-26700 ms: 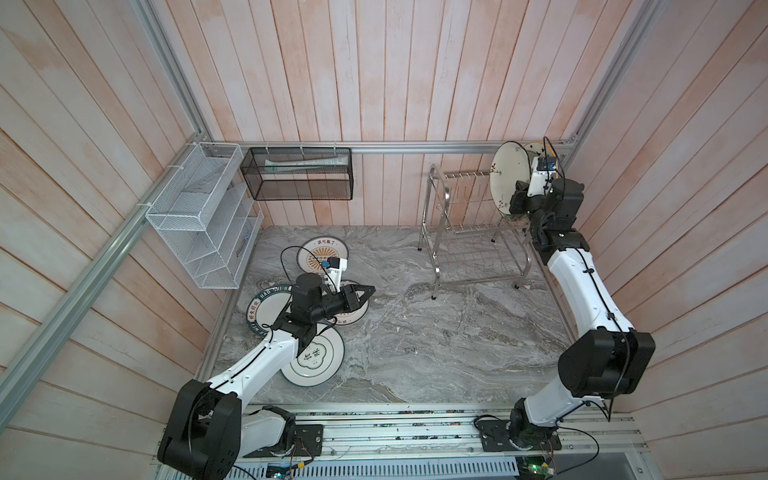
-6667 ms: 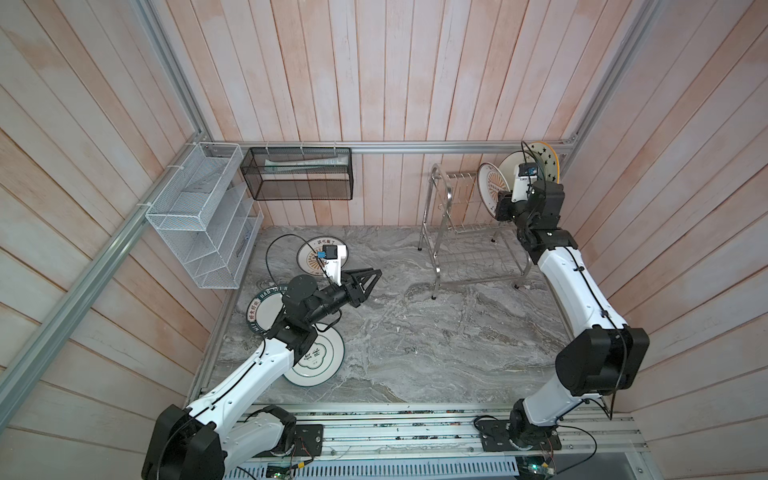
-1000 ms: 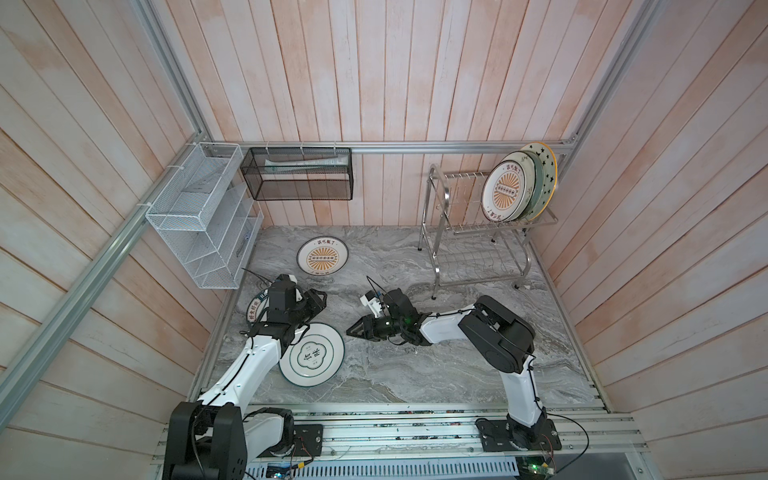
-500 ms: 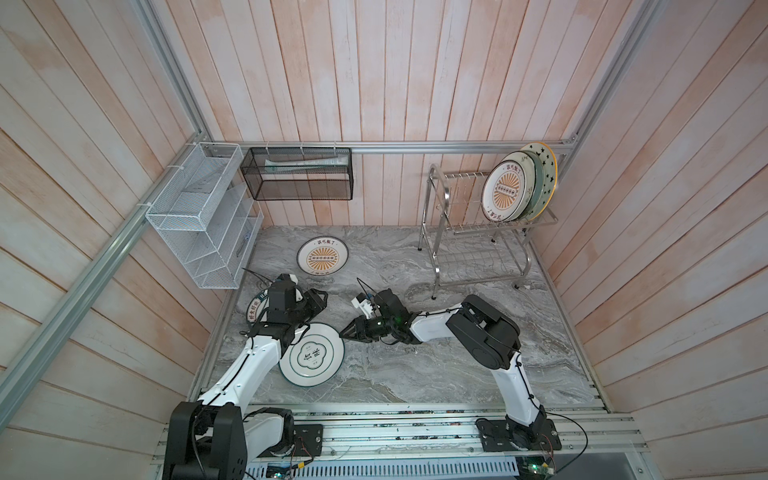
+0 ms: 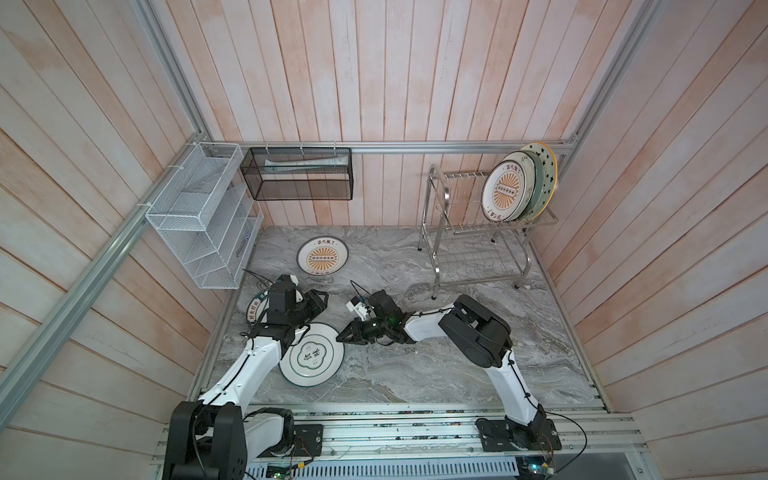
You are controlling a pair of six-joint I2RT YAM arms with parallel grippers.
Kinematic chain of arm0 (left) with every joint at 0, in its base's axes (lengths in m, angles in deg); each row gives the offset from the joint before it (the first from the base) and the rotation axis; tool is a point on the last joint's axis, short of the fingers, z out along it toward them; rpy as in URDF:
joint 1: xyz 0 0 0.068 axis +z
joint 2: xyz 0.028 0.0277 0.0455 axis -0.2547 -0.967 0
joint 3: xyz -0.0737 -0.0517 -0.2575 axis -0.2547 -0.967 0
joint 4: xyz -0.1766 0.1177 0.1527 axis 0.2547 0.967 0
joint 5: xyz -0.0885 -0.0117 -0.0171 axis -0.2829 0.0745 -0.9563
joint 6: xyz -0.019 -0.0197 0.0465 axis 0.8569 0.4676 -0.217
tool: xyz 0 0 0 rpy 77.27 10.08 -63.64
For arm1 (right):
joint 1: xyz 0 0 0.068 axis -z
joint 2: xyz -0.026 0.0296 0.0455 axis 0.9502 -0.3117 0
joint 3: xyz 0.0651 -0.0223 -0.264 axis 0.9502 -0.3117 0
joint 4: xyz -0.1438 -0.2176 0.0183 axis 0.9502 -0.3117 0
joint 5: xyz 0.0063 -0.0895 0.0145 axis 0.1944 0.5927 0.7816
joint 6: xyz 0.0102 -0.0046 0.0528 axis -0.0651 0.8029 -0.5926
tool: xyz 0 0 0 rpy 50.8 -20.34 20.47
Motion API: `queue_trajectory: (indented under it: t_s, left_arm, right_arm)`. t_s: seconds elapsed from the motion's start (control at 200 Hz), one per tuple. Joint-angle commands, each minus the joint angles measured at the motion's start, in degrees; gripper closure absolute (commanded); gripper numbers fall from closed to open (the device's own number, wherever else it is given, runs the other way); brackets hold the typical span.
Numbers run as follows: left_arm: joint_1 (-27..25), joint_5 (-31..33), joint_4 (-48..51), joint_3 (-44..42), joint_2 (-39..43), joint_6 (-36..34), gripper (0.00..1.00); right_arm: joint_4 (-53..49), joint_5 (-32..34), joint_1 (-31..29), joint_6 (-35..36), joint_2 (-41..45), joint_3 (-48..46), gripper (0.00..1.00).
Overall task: Load the plates into the dish rack
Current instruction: 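Push the right gripper against the white plate rim, sliding it toward the left gripper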
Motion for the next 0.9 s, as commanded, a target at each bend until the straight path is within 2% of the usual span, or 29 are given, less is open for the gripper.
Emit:
queue_trajectory:
  t_s: [0.0, 0.58, 0.895]
  left_arm:
    - [0.25, -1.01, -1.31, -0.9, 0.09, 0.23, 0.49]
    - [0.29, -1.53, -0.76, -0.75, 0.71, 0.22, 0.48]
    - [0.23, -1.79, -0.52, -0.59, 1.09, 0.13, 0.48]
  right_arm:
    - [-1.15, -1.4, -0.39, -0.22, -1.47, 1.11, 0.8]
    - [1.92, 1.03, 0.94, -0.83, 2.15, -3.92, 0.95]
    - [0.62, 3.91, 5.22, 1.39, 8.09, -10.79, 1.0]
